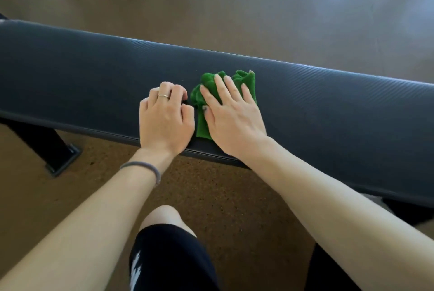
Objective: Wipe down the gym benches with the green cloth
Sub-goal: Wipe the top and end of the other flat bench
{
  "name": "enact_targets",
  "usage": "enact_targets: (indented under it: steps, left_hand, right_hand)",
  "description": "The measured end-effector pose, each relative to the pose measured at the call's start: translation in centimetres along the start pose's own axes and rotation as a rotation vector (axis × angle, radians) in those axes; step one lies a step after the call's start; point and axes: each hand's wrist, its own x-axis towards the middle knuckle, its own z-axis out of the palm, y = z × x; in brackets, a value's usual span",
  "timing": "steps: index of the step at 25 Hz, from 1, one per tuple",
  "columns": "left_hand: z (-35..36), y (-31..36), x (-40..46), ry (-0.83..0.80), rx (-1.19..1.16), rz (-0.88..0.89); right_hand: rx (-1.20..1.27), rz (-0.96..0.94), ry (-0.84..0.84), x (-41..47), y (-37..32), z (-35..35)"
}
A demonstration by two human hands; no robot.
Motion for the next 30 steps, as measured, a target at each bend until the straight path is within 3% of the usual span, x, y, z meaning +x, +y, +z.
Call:
enact_targets:
  steps: [3, 7, 11, 14, 19, 23, 26, 28, 30]
  left_hand:
    - [-0.6, -2.0, 0.9, -0.005, -0.037, 0.129]
    - [-0.9, -2.1, 0.2, 0.025, -0.183, 0.063]
    - [-1.0, -2.3, 0.2, 0.02, -0.204, 0.066]
    - [-0.8, -2.4, 0.1, 0.016, -0.163, 0.084]
    - [-0.6, -2.2, 0.1, 0.019, -0.128, 0.088]
    - [-0.6, -2.4, 0.3, 0.007, -0.137, 0.077]
    - [-0.7, -2.3, 0.1, 0.01, -0.149, 0.072]
    - [-0.7, -2.1, 0.2, 0.02, -0.148, 0.072]
    - [-0.6, -2.1, 0.2, 0.027, -0.151, 0.073]
  right_hand:
    - [-0.036, -0.016, 0.004, -6.5, -1.0, 0.2]
    - [-0.058, -0.029, 0.008, -5.7, -2.0, 0.5]
    - [-0.004, 0.101, 0.019, -1.7, -3.7, 0.8]
    - [-0.015, 0.145, 0.02, -5.9, -1.5, 0.5]
    - [-0.067, 0.436, 0.041, -11.4, 3.7, -0.2]
    - [-0.015, 0.295, 0.023, -1.0, 4.7, -0.1]
    - [0.035, 0.347, -0.048, 5.9, 6.6, -1.4]
    - [0.009, 0.341, -0.021, 4.4, 4.2, -0.3]
    - [0.002, 0.181, 0.037, -0.2, -0.1, 0.6]
